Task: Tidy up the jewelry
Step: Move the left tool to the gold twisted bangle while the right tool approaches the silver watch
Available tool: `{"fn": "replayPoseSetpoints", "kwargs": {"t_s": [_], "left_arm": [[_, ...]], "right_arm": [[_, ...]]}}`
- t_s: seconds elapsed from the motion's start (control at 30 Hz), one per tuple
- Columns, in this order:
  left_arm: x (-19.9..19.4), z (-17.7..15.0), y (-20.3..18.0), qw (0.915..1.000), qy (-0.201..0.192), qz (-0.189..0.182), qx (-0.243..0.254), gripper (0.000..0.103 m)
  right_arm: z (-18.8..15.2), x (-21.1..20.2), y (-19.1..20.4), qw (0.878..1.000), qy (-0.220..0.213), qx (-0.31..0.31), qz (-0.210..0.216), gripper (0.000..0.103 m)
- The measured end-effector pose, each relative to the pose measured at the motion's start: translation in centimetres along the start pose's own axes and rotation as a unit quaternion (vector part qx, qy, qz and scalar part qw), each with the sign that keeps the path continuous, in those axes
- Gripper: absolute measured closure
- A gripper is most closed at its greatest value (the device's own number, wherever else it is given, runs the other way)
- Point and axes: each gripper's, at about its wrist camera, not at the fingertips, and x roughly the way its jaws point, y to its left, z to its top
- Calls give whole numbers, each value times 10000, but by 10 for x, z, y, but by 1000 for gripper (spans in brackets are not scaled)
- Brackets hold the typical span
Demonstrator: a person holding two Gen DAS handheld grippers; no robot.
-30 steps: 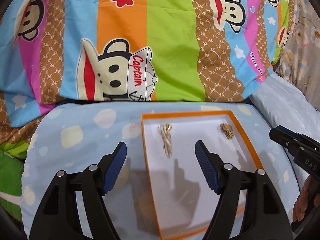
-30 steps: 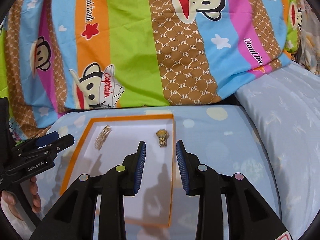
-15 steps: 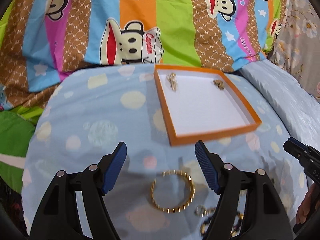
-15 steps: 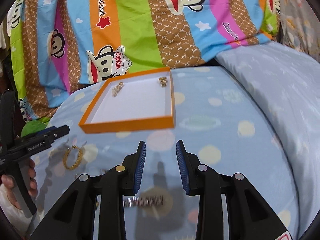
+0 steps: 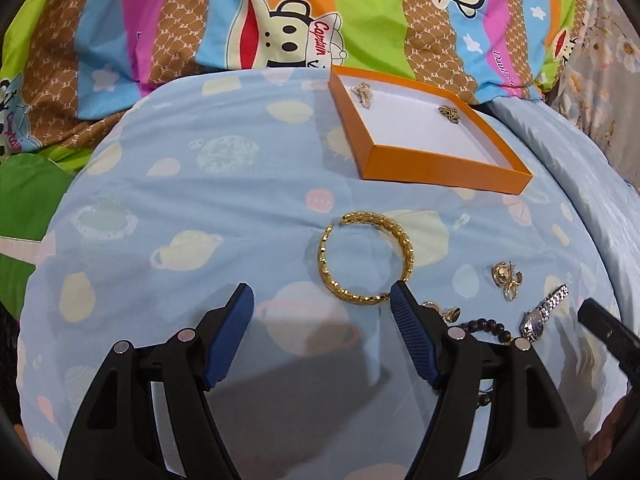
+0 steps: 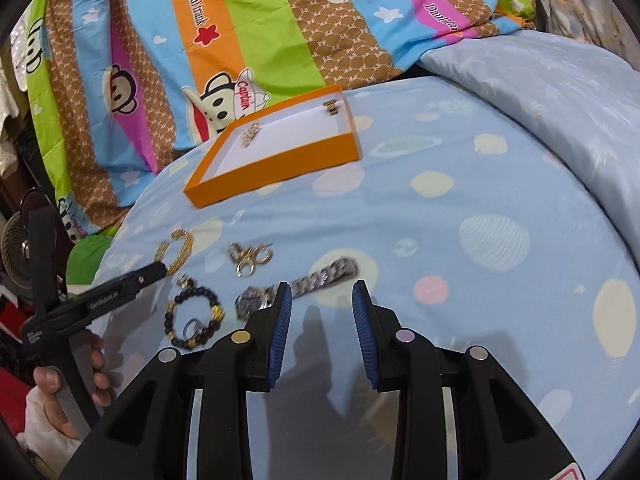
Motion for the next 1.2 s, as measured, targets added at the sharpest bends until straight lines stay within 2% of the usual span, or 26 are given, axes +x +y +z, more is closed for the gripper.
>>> {"fn": "replayPoseSetpoints", "kwargs": {"t_s": [0.4, 0.6, 0.83, 1.0, 1.07, 1.13, 1.2], "left_arm": [[-4, -4, -6, 9997, -102, 151, 137, 34], [-3, -4, -1, 9999, -78, 104, 4, 34], [-3, -4, -1, 9999, -79, 80, -5, 34], [-3, -4, -1, 10000, -62, 34, -23, 34], [-3, -3, 0, 10000, -58, 25, -25, 33], [-3, -4, 0, 10000, -59, 26, -25, 33], [-3, -4, 0, 10000, -60, 29, -19, 33]], "right_arm": [[-14, 13, 35, 9990, 275, -319, 170, 71], [-6, 25, 38, 9988, 428, -171, 162, 64], [3, 40, 54, 9987, 441, -158, -215, 53], [7, 49, 64, 9973, 375, -325, -539, 52], [9, 51, 64, 9969, 353, -349, -619, 56], [10, 52, 63, 9959, 327, -402, -736, 68], [9, 51, 61, 9955, 331, -460, -755, 72]]}}
